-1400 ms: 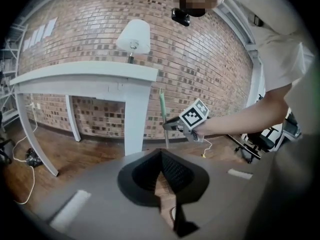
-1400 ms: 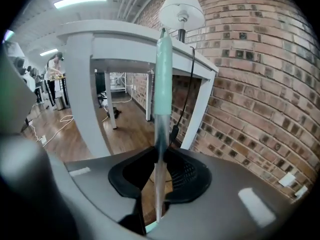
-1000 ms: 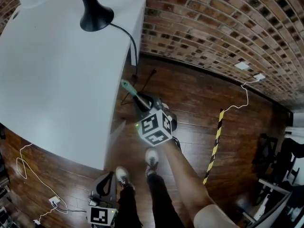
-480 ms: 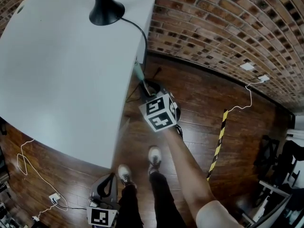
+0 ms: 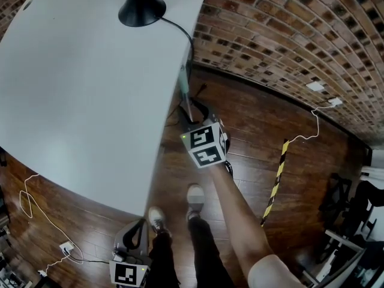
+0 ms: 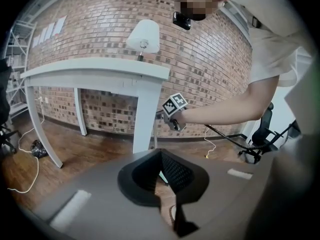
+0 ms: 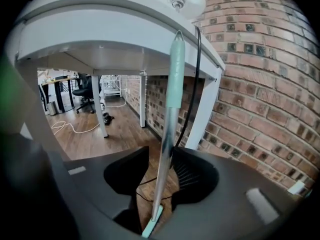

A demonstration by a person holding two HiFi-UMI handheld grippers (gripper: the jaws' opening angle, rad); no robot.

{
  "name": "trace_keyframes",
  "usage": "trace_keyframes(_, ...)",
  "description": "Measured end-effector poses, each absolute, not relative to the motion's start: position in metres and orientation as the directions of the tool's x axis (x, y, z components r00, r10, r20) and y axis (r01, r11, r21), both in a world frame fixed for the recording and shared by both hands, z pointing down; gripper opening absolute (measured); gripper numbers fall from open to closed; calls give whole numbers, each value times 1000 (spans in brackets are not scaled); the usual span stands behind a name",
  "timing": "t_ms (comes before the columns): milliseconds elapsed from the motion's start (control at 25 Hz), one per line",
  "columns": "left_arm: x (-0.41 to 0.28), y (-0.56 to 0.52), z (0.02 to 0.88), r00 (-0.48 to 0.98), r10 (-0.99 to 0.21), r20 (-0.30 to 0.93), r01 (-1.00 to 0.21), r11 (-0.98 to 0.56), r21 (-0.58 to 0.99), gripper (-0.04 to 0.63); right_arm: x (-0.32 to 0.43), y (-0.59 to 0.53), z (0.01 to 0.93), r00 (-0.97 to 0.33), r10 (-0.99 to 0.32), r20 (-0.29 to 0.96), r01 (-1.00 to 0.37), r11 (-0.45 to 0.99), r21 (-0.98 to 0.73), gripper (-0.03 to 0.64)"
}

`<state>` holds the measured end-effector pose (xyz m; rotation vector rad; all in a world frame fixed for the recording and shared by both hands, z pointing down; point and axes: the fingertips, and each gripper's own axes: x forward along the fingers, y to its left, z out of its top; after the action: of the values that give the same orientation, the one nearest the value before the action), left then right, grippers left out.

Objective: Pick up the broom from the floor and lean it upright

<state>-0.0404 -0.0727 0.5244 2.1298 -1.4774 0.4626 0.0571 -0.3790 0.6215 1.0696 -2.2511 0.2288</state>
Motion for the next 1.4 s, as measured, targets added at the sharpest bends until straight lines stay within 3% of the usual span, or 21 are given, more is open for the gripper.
trace_keyframes(240, -34, -69, 532, 351, -732, 584, -936, -249, 250, -2, 63, -380, 625, -472, -640, 606, -757, 647, 94, 170)
trace_keyframes(440, -39, -78, 527, 354, -765, 538, -935, -304, 183, -2, 68, -376, 629, -466, -637, 615, -757, 646, 96, 169)
trace_keyframes(600, -36, -73, 530, 350, -741, 572, -936, -255, 242, -2, 73, -374, 629, -454, -647, 613, -769, 631, 97, 159)
trace_keyframes(680, -38, -70, 532, 346, -732, 587, -938, -251, 241, -2, 77, -371, 628, -447, -660, 604, -778, 620, 102, 134)
trace_keyframes(840, -46, -73, 527, 336, -767, 546, -942, -283, 183, -2, 86, -365, 613, -426, -712, 559, -799, 585, 136, 14)
trace_keyframes(1040, -46, -76, 510, 339, -749, 570, -941, -262, 216, -2, 98, -348, 599, -419, -722, 551, -819, 563, 114, 14)
trace_keyframes(1400, -64, -104, 436, 345, -813, 468, -938, -295, 179, -2, 137, -293, 511, -403, -783, 474, -876, 480, 49, 14)
